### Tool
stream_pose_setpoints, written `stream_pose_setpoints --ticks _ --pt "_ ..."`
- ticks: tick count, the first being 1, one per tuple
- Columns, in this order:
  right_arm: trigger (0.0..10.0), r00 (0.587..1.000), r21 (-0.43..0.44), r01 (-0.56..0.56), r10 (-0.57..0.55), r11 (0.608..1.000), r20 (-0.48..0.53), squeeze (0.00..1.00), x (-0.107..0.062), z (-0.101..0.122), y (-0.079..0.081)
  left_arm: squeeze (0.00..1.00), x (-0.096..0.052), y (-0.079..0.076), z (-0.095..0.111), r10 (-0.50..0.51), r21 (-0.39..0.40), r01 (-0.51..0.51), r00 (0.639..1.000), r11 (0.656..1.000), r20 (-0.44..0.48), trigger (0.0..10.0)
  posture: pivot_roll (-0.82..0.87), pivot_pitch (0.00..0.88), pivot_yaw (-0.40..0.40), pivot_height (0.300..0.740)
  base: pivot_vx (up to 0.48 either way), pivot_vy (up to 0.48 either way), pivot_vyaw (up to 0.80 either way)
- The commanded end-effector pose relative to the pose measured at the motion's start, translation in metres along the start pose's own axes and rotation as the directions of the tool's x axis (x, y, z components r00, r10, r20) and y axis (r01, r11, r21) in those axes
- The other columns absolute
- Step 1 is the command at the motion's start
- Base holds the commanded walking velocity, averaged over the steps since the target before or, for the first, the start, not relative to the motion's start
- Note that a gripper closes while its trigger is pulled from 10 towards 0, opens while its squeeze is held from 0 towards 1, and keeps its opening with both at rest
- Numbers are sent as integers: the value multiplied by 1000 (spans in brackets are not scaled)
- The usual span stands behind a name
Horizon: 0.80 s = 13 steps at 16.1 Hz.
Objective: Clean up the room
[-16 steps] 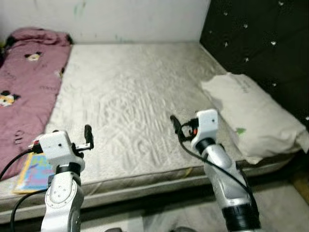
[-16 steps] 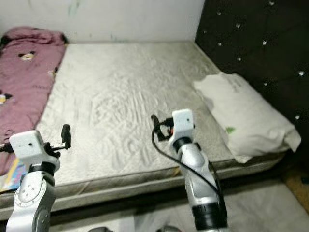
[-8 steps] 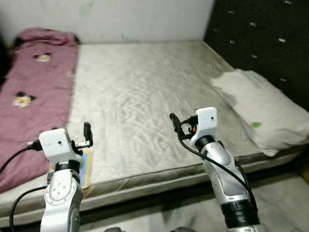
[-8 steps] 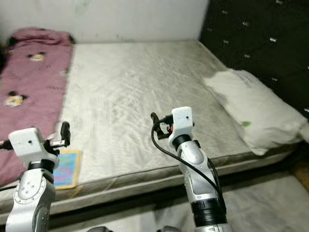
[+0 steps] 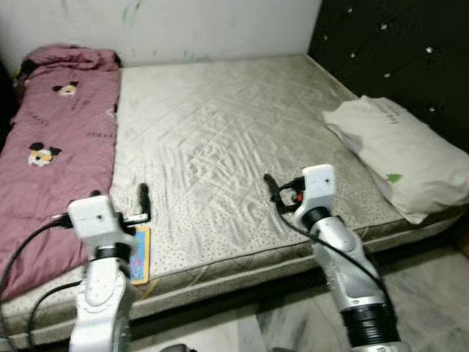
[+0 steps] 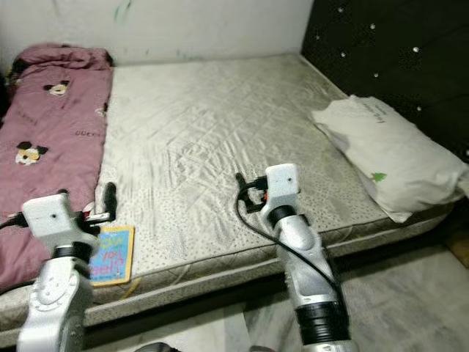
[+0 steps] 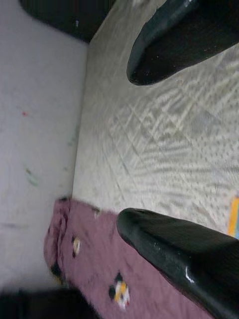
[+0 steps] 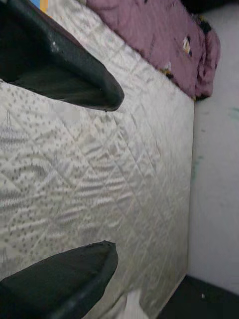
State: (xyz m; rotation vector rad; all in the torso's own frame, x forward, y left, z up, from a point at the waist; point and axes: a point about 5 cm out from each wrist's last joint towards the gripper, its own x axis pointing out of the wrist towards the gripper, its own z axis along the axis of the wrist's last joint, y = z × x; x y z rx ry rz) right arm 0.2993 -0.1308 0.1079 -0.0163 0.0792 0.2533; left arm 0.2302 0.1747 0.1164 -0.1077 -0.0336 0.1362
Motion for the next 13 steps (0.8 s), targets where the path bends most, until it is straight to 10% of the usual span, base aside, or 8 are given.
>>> stream_pose_setpoints --ticks 1,13 --pt "10000 1000 -1 5 -5 1000 11 0 1 4 0 0 0 1 4 -1 -1 1 1000 1000 20 10000 -38 3 -19 740 416 0 0" --pt "10000 1000 9 0 0 1000 7 0 1 3 1 0 1 4 -4 38 -24 -39 999 999 -39 10000 -36 0 -16 740 165 79 0"
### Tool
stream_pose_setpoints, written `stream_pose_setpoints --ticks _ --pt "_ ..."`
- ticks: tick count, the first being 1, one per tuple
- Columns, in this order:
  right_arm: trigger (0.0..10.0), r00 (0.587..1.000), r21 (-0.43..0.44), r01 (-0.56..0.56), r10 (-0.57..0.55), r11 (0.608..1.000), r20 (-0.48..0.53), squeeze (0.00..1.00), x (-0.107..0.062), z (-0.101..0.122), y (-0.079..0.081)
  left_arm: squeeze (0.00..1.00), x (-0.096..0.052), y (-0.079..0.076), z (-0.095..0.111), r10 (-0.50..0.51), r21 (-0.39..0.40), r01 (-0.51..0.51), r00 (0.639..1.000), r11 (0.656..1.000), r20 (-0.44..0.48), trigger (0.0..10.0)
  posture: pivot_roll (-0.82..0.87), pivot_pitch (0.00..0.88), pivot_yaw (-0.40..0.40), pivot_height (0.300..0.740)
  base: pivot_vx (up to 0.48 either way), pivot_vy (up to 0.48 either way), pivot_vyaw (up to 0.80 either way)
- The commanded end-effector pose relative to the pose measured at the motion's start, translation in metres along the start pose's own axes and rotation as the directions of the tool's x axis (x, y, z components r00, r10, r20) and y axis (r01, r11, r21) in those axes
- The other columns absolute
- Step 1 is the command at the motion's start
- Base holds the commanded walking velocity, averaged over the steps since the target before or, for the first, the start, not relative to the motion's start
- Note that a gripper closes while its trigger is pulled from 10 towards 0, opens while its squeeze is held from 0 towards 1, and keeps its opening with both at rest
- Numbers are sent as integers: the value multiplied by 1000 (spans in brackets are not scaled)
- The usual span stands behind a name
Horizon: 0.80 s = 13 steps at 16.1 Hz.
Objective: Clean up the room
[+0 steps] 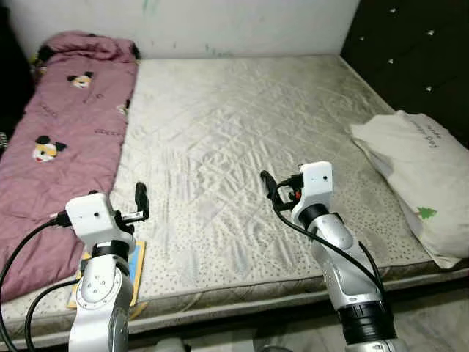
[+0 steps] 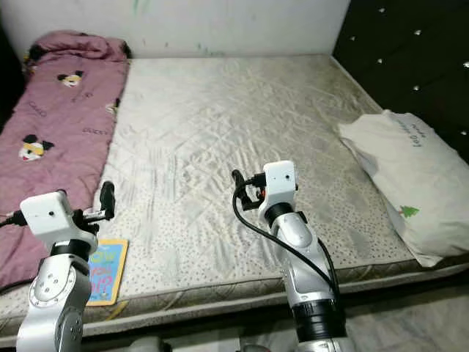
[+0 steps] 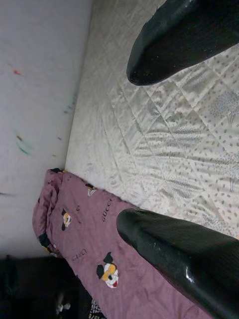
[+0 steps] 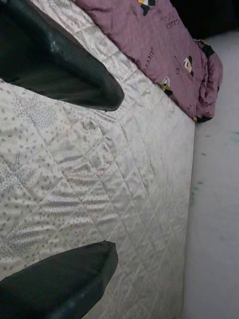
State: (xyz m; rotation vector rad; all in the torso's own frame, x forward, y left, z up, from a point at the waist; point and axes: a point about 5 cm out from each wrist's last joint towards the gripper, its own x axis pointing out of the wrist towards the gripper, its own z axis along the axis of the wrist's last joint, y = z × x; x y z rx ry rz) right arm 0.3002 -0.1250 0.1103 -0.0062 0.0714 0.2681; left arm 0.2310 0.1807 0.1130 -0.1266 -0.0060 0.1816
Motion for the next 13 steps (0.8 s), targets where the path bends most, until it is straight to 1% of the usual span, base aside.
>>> stream_pose_setpoints --ticks 1,5,13 --pt "10000 1000 0 14 -14 1000 -3 0 -1 0 -4 0 0 -2 -2 -8 -10 8 1000 1000 -14 10000 -32 0 -17 740 0 476 0" --pt "10000 1000 0 12 -12 1000 -5 0 0 0 -4 0 2 -3 0 -13 2 13 1000 1000 -11 10000 -33 5 -19 740 0 476 0" --pt "10000 1000 -4 10 -10 1000 -18 0 1 -1 -5 0 2 -4 0 -16 -7 16 1000 1000 -14 10000 -35 4 -21 740 0 476 0"
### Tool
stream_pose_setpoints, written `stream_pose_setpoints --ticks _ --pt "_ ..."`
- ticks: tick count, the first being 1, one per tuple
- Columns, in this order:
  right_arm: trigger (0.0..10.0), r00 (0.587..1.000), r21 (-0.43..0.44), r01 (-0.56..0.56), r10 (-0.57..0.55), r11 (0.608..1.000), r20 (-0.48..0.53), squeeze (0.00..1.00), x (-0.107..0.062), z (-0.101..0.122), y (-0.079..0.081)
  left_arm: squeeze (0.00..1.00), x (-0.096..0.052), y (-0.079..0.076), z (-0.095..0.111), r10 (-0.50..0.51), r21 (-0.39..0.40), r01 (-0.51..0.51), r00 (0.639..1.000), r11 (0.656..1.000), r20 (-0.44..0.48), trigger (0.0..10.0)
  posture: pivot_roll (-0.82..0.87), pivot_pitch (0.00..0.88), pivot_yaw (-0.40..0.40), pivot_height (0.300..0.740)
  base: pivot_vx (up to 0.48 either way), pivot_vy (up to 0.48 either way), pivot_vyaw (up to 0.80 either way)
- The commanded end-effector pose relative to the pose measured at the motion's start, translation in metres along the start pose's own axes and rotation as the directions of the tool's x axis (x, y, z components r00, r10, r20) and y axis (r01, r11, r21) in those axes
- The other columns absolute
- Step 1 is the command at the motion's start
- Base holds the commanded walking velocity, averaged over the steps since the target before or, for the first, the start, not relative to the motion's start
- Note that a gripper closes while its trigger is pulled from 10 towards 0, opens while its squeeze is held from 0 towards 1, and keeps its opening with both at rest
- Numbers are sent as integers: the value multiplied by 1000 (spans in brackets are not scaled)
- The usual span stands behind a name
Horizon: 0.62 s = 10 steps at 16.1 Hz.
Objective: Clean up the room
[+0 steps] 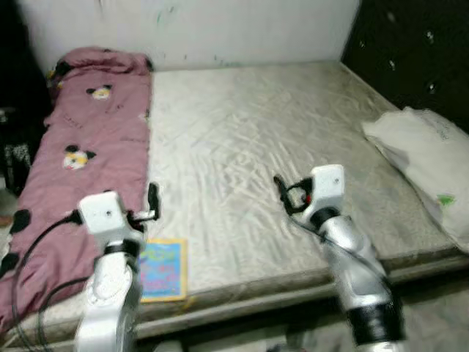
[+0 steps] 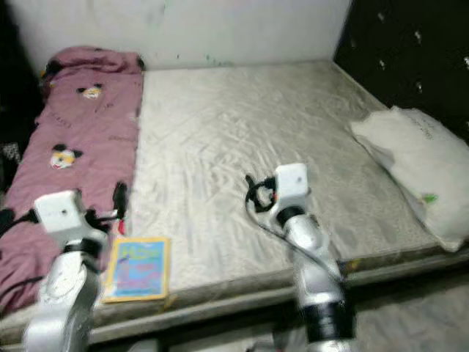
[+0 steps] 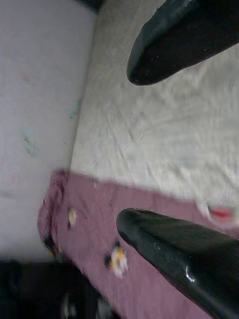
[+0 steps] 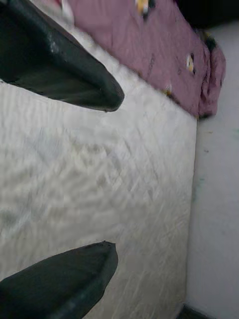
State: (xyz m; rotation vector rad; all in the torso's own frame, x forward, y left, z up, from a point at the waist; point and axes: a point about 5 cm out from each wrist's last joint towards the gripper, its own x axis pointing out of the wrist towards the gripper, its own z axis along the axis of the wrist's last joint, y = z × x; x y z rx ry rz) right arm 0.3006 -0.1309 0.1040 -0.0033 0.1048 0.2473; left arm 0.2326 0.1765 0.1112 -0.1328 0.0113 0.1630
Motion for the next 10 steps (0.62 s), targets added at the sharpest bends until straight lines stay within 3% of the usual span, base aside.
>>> stream_pose_setpoints --ticks 1,4,5,10 --pt "10000 1000 -11 -11 11 1000 14 0 1 5 1 0 1 0 2 2 -3 -2 1000 1000 5 10000 -35 4 -21 740 0 476 0" --pt "10000 1000 -8 -14 14 1000 11 0 1 6 2 0 0 0 2 2 -7 -2 1000 1000 4 10000 -37 7 -19 740 0 472 0" --pt "10000 1000 -6 -17 17 1000 7 0 1 6 2 0 0 -3 3 -33 -54 33 999 998 8 10000 -37 7 -19 740 0 469 0" --pt "10000 1000 -20 -15 15 1000 -3 0 4 4 1 0 1 -2 6 -9 -36 10 1000 999 20 10000 -32 0 -24 740 0 461 0"
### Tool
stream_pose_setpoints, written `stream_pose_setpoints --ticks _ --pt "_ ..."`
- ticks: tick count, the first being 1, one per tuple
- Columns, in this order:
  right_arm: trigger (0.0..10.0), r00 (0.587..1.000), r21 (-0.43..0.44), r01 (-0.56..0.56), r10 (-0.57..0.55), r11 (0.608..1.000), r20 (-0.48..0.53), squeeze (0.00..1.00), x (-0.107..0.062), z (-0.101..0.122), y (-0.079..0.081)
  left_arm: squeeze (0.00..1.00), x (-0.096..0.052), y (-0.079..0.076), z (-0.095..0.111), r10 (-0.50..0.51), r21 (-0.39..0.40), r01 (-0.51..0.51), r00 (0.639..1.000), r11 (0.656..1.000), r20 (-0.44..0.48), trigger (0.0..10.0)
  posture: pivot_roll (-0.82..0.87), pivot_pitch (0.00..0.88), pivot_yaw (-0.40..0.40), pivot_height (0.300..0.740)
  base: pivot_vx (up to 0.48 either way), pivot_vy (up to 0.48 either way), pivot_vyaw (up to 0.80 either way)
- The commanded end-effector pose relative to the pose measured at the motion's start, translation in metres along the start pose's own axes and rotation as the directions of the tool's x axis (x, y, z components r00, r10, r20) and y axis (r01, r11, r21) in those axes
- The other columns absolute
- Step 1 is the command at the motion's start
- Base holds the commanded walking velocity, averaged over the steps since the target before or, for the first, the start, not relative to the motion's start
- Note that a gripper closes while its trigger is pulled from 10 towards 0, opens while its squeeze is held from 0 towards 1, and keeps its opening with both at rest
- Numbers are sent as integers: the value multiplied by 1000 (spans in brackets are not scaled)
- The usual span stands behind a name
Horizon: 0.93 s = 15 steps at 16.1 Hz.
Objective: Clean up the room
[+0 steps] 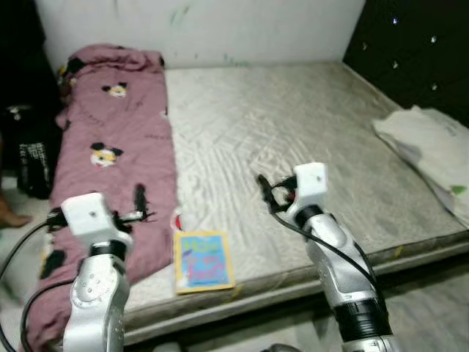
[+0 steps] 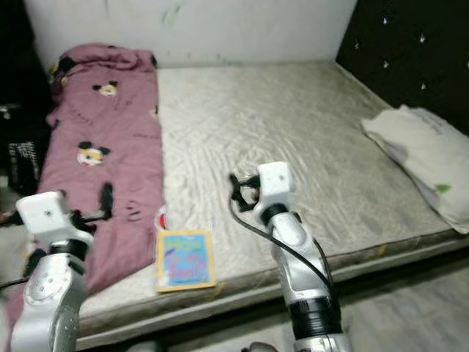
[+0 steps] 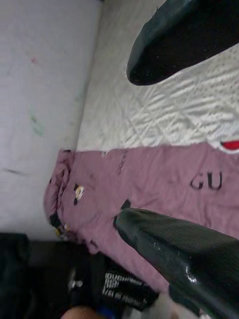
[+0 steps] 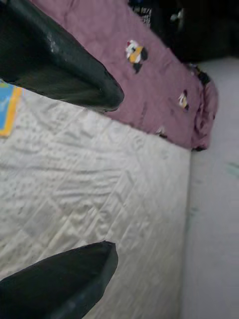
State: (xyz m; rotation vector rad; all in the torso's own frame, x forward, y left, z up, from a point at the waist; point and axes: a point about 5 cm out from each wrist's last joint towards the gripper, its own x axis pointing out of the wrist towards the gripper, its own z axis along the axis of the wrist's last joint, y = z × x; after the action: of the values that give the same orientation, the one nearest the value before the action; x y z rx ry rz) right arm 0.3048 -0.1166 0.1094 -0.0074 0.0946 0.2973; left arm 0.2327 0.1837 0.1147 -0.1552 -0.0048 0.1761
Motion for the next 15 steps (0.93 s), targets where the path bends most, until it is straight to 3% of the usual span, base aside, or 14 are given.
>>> stream_pose_setpoints --ticks 1,3,5,6,8,9,11,14,15 --pt "10000 999 -20 33 -34 999 -14 0 -2 -2 -12 0 1 -9 2 -23 -14 23 1000 1000 5 10000 -31 0 -27 740 0 465 0" --pt "10000 999 -31 34 -35 999 -15 0 1 -2 -14 0 3 -6 3 2 11 -2 1000 1000 17 10000 -28 0 -31 740 0 463 0" --pt "10000 999 -30 30 -30 999 -10 0 2 -3 -14 0 7 -2 4 54 172 -60 998 983 42 10000 -28 0 -26 740 0 240 0" --pt "10000 999 -28 32 -32 999 -7 0 2 -3 -14 0 8 -1 4 54 153 -61 997 986 47 10000 -27 0 -26 740 0 0 0" --pt "10000 998 -27 62 -62 998 1 0 3 -3 -15 0 1 2 3 -98 175 86 993 981 61 10000 -11 0 -25 740 0 0 0" --pt "10000 998 -7 70 -70 998 -2 0 5 -3 -14 0 -1 12 3 -29 188 15 997 982 74 10000 -5 0 -25 740 0 0 0" --pt "10000 995 -79 94 -93 992 23 0 7 -2 -12 0 -9 28 -4 98 224 -109 994 969 57 10000 2 0 -31 740 0 0 0" --pt "10000 996 1 73 -73 997 41 0 5 2 -9 0 -11 24 -3 144 276 -154 988 949 57 10000 3 26 -34 740 0 0 0" --pt "10000 996 0 75 -75 997 42 0 4 3 -9 0 -12 20 -2 94 221 -102 994 970 48 10000 2 42 -33 740 0 0 0"
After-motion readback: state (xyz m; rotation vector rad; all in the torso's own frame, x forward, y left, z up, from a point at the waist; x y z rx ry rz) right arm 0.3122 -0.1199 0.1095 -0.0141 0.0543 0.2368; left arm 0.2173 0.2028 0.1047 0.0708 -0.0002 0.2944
